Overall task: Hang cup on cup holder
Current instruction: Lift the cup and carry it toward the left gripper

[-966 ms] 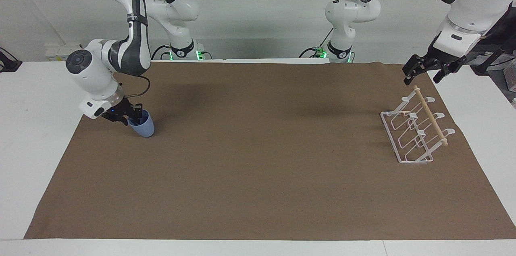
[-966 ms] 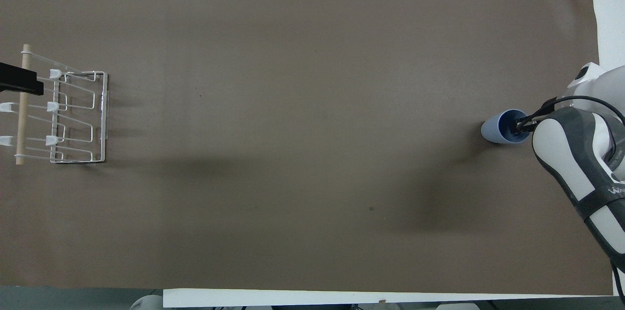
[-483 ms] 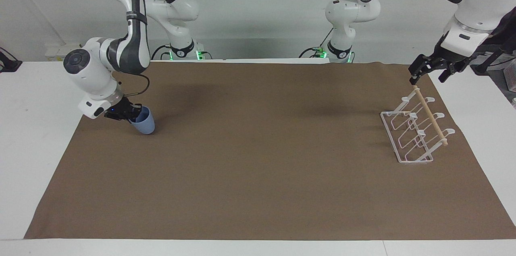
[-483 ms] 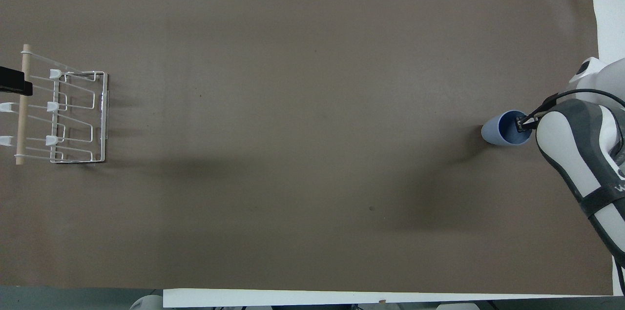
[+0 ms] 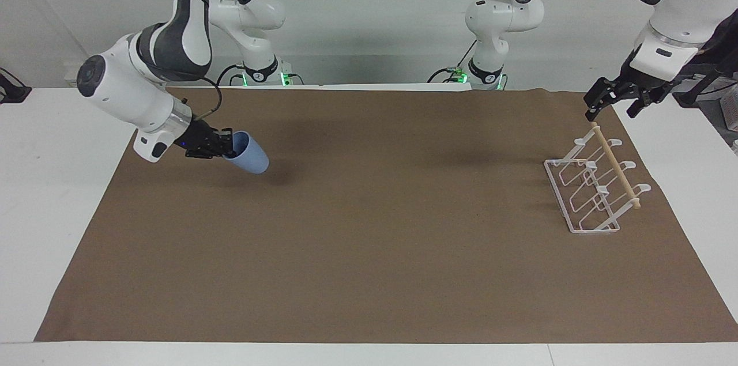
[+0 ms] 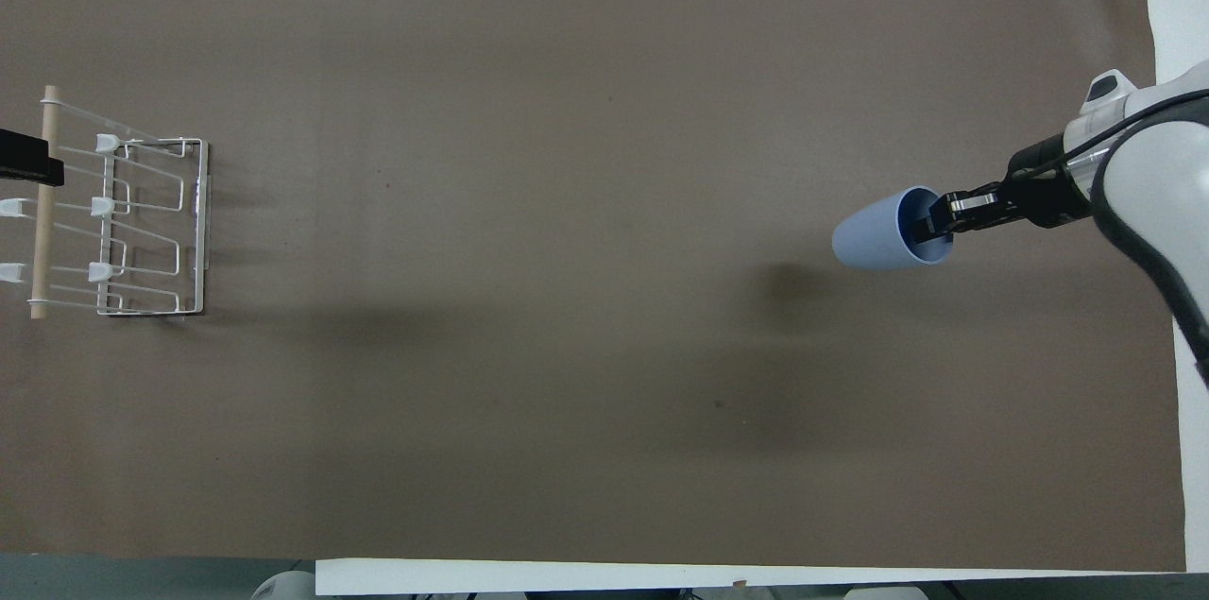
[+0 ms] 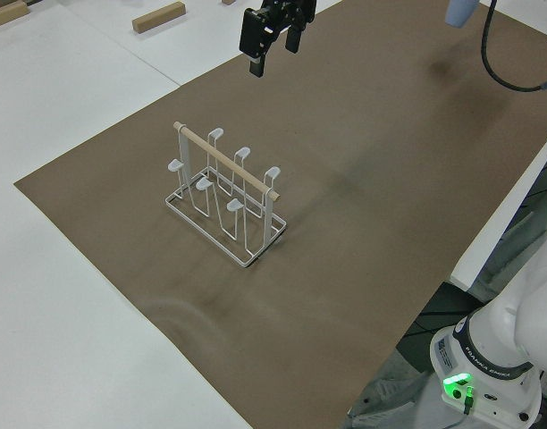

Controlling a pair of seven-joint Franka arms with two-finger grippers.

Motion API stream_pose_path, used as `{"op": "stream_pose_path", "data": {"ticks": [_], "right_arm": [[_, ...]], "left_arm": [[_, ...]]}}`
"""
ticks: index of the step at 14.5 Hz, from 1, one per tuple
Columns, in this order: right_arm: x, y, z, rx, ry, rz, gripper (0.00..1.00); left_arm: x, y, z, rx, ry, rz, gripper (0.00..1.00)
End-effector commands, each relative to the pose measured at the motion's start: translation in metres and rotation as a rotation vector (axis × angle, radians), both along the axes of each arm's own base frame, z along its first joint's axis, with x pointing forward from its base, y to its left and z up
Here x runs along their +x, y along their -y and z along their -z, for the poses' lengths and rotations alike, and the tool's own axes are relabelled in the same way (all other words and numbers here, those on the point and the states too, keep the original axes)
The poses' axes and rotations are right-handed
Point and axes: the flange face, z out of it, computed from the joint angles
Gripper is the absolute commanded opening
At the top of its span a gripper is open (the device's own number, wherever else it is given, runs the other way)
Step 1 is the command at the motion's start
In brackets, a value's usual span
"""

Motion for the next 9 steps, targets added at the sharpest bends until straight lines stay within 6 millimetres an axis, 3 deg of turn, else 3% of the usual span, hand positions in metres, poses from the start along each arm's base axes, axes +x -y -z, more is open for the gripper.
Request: {"op": "stream_pose_path", "data": {"ticks": [1,4,7,9], "right_arm": [[-0.002,-0.015,-0.006,0.202,-0.043,0.036,0.00],[-0.009,-0.056,-0.019,0.385,-0.123,0.037,0.00],[-0.010,-0.122,-0.037,0.529,-0.264,0.133,0.00],[-0.008,-0.157,-0.047,0.606,-0.320,0.205,0.00]], "left_arm": [[-0.012,-0.002,0.000,0.005,-0.024,0.009,1.00],[-0.013,0.007,-0.002,-0.091,-0.044,-0.005,1.00],[-0.012,0.013,-0.001,-0.145,-0.036,-0.007,1.00],[-0.008,0.028,0.003,-0.220,-0.027,-0.029,1.00]]}}
